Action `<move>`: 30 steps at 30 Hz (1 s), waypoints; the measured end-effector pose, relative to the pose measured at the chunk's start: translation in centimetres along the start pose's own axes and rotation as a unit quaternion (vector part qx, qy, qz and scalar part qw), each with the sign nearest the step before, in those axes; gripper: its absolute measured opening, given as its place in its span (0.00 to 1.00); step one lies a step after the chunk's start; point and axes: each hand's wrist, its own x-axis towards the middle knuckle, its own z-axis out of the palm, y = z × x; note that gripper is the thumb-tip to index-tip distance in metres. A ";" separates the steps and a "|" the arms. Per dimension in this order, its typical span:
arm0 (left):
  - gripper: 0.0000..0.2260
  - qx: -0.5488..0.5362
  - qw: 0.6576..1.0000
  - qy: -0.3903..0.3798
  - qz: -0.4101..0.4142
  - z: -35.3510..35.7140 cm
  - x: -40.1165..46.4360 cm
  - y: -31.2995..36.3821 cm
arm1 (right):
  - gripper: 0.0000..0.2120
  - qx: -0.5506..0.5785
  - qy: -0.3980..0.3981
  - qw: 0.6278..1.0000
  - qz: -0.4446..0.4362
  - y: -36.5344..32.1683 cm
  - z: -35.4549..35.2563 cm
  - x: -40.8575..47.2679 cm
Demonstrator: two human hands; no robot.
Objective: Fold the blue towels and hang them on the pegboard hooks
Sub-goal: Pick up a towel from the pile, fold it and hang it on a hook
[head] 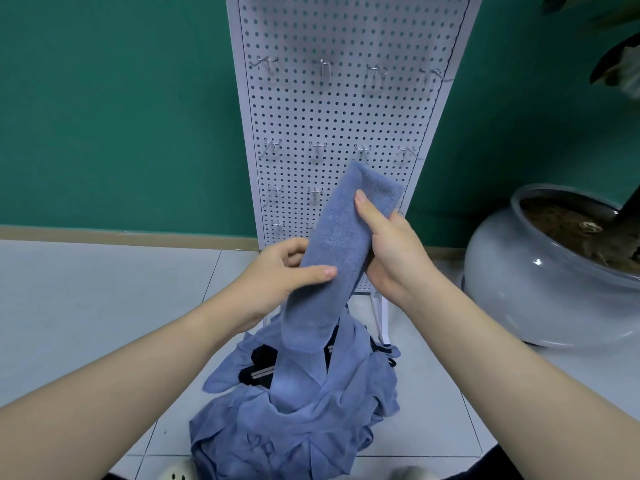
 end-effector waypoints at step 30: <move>0.22 -0.080 0.995 -0.048 0.029 -2.1 -1.1 3.5 | 0.36 -0.551 -0.098 0.740 -0.373 2.8 -1.5 -0.8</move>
